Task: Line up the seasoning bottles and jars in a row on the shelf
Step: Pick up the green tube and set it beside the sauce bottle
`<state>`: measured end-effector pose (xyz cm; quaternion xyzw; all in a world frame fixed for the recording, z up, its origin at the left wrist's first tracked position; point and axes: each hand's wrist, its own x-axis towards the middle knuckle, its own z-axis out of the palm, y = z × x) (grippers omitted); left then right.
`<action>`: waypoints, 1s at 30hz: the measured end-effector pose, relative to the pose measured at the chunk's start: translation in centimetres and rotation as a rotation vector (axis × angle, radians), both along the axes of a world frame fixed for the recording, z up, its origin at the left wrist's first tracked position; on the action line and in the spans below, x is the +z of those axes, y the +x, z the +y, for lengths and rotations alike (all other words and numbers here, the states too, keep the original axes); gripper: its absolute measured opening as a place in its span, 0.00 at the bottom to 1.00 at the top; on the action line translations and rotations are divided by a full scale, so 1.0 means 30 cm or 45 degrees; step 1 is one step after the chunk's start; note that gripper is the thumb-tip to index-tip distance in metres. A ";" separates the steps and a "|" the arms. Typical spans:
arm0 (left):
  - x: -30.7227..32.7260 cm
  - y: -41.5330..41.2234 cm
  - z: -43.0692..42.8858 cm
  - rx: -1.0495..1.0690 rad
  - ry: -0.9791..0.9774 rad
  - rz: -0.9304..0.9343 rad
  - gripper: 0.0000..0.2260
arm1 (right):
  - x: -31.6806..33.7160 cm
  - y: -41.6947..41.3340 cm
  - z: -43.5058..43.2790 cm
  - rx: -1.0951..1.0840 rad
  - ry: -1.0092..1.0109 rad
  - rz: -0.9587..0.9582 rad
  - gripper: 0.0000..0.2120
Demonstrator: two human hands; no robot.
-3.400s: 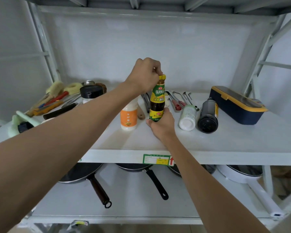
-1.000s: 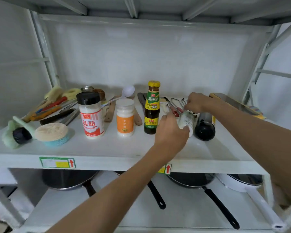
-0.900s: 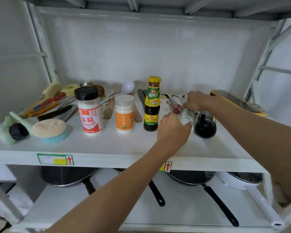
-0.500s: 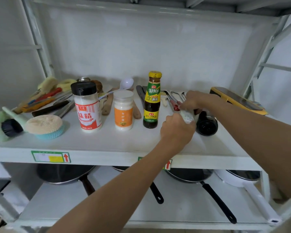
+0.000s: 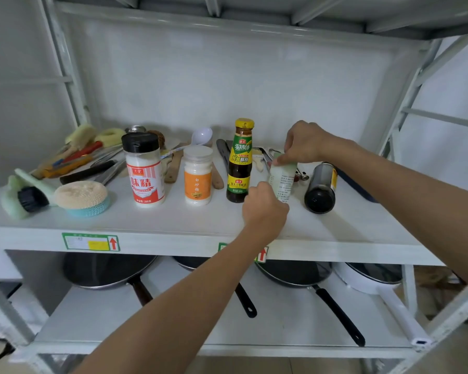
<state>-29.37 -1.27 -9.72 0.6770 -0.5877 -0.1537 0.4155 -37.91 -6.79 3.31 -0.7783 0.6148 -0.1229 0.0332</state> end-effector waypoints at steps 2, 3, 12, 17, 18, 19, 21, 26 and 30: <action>-0.005 0.002 0.001 0.018 0.012 -0.027 0.21 | -0.008 0.001 0.020 -0.004 0.023 -0.010 0.30; -0.008 0.002 0.002 0.022 0.020 -0.033 0.22 | -0.010 -0.002 0.027 -0.005 0.054 -0.007 0.31; -0.007 0.042 -0.039 -0.144 0.113 0.041 0.29 | -0.010 -0.036 0.043 0.096 0.161 0.042 0.25; -0.005 0.047 -0.065 -0.255 0.098 0.064 0.33 | 0.004 -0.057 0.060 0.195 0.172 0.061 0.24; -0.005 0.046 -0.071 -0.270 0.108 0.055 0.33 | 0.004 -0.059 0.064 0.203 0.176 0.063 0.25; -0.003 0.046 -0.075 -0.286 0.114 0.052 0.33 | 0.006 -0.058 0.069 0.208 0.175 0.076 0.26; 0.001 0.044 -0.077 -0.316 0.112 0.080 0.33 | 0.012 -0.055 0.077 0.215 0.189 0.106 0.28; 0.002 0.028 -0.074 -0.285 0.084 0.133 0.25 | 0.017 -0.060 0.072 0.028 0.114 -0.017 0.21; 0.003 0.019 -0.068 -0.207 0.095 0.133 0.26 | 0.001 -0.055 0.073 -0.017 0.065 -0.005 0.22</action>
